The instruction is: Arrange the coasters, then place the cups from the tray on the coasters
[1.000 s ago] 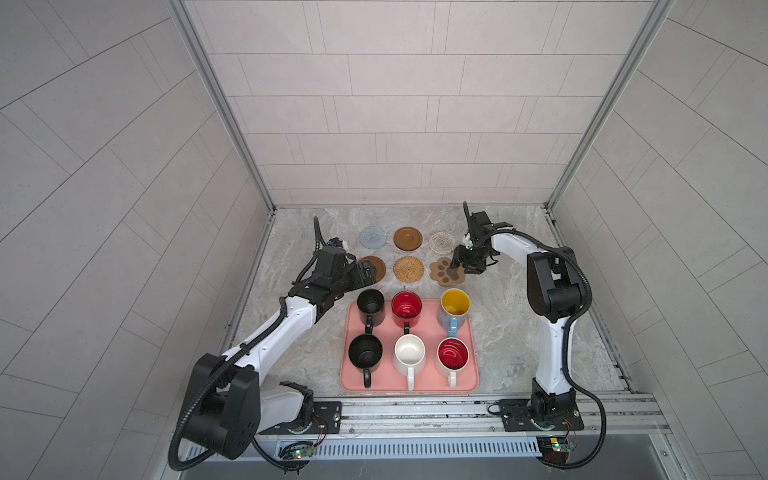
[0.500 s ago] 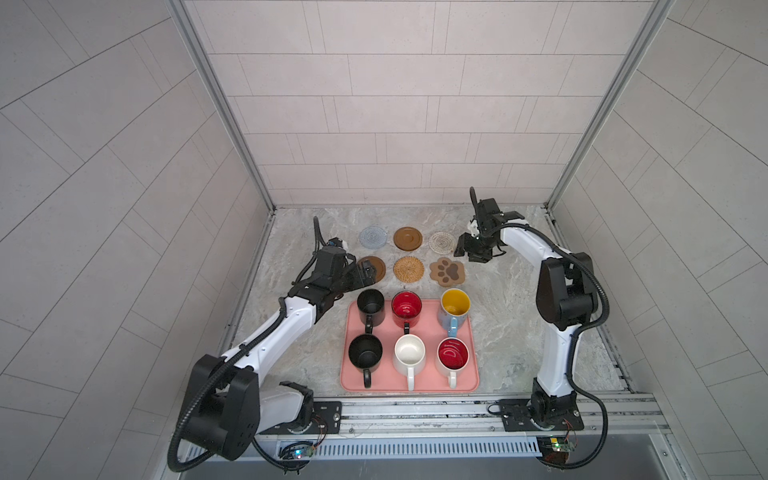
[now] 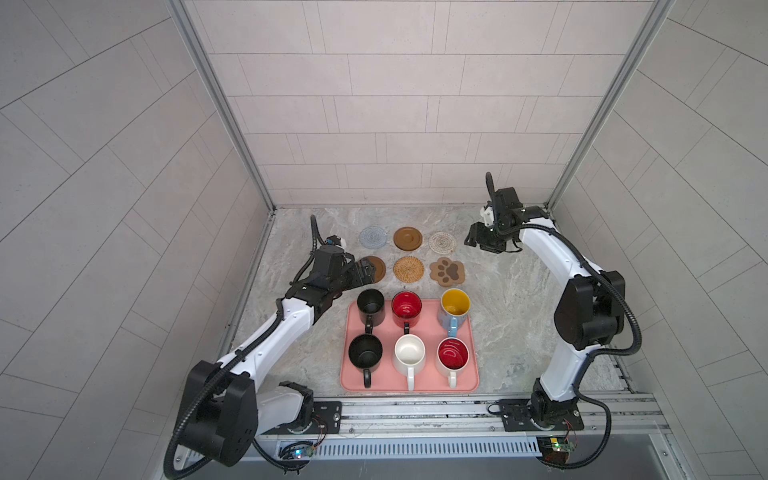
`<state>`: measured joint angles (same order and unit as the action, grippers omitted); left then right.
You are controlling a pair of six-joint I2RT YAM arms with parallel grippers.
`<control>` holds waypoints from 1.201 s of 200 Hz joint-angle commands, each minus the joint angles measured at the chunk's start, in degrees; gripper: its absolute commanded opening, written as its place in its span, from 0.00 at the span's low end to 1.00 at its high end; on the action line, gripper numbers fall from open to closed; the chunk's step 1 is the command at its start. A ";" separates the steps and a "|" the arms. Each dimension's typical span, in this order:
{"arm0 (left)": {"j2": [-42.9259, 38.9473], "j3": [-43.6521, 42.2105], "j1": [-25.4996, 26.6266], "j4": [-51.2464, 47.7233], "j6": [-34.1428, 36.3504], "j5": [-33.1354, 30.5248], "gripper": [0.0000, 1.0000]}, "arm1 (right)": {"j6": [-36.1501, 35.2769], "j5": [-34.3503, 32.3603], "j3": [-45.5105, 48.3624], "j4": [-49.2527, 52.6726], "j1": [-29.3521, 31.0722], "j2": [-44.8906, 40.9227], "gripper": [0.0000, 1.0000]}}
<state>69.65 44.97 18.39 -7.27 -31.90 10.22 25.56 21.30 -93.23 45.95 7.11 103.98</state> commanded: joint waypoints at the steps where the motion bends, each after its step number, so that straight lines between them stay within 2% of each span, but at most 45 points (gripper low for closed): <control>1: -1.65 1.97 -0.29 0.07 0.94 -0.96 1.00 | 0.36 -1.23 1.78 -1.33 0.00 -2.22 0.60; 43: -1.36 1.41 -0.25 2.43 2.44 -2.10 1.00 | 0.20 0.07 2.77 -3.95 -0.04 -0.70 0.60; 90: -0.77 -2.58 -0.42 12.82 3.99 -8.75 1.00 | 2.45 1.62 7.77 -12.99 0.63 0.78 0.60; 109: 0.95 -0.03 -0.89 10.73 3.60 -10.29 1.00 | 5.70 3.53 8.84 -15.65 1.22 1.89 0.60; 134: 3.90 4.36 -1.03 8.88 5.38 -11.55 1.00 | 7.88 2.03 9.01 -18.38 3.70 3.33 0.61; 173: 8.72 9.85 -1.88 8.59 7.64 -10.79 1.00 | 12.70 0.68 5.94 -20.72 4.75 7.52 0.62; 240: 13.41 13.57 -3.17 9.37 8.11 -8.06 1.00 | 13.46 1.02 -3.43 -17.23 5.87 15.18 0.62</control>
<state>81.49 56.36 15.81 1.13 -24.58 0.89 38.02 22.90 -93.62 27.29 12.23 117.01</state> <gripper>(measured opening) 0.999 0.617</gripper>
